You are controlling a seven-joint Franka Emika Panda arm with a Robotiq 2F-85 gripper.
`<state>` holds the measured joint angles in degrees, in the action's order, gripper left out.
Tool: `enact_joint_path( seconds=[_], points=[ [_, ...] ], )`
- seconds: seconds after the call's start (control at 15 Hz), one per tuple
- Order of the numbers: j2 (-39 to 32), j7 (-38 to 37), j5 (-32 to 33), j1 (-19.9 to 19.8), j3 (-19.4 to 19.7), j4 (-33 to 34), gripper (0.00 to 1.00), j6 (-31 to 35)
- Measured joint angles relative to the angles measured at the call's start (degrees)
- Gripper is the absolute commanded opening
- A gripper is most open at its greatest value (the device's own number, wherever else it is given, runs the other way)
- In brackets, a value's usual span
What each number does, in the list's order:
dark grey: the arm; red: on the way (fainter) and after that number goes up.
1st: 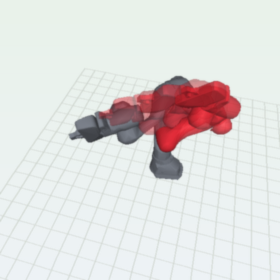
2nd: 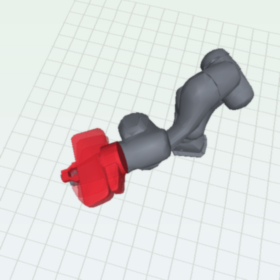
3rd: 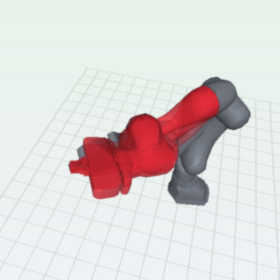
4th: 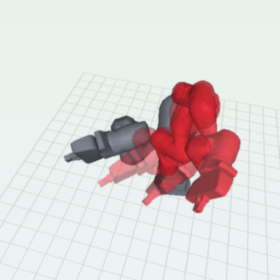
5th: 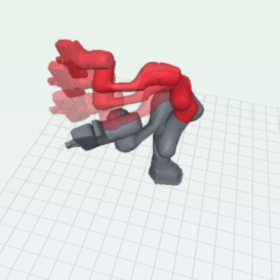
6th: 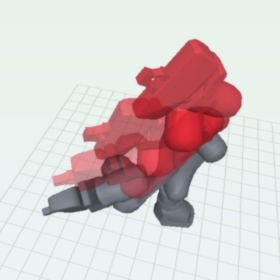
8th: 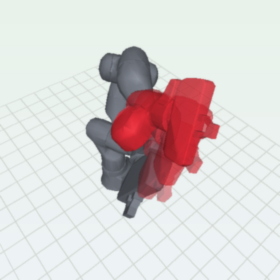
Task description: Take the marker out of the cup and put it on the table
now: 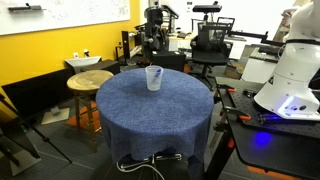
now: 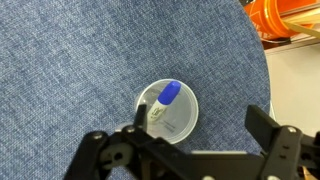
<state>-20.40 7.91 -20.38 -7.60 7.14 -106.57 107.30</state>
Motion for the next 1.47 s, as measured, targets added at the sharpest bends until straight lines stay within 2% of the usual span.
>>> enact_joint_path(
  seconds=[0.53, 1.0, 1.13, 1.27, 1.4, 1.47],
  points=[
    [-6.5, -6.3, -2.8, -2.4, -0.3, 2.9, 1.0, -1.5],
    [-10.5, -11.7, -5.8, -2.6, -1.3, 4.7, 1.0, -3.1],
    [-11.3, -12.8, -6.2, -2.6, -1.5, 5.1, 0.93, -3.1],
    [-12.0, -13.3, -6.7, -2.7, -1.6, 5.4, 0.82, -3.1],
    [-12.4, -14.0, -7.2, -2.8, -1.6, 5.6, 0.81, -3.1],
    [-12.6, -14.1, -7.5, -2.9, -1.6, 5.6, 0.76, -3.1]
  ],
)
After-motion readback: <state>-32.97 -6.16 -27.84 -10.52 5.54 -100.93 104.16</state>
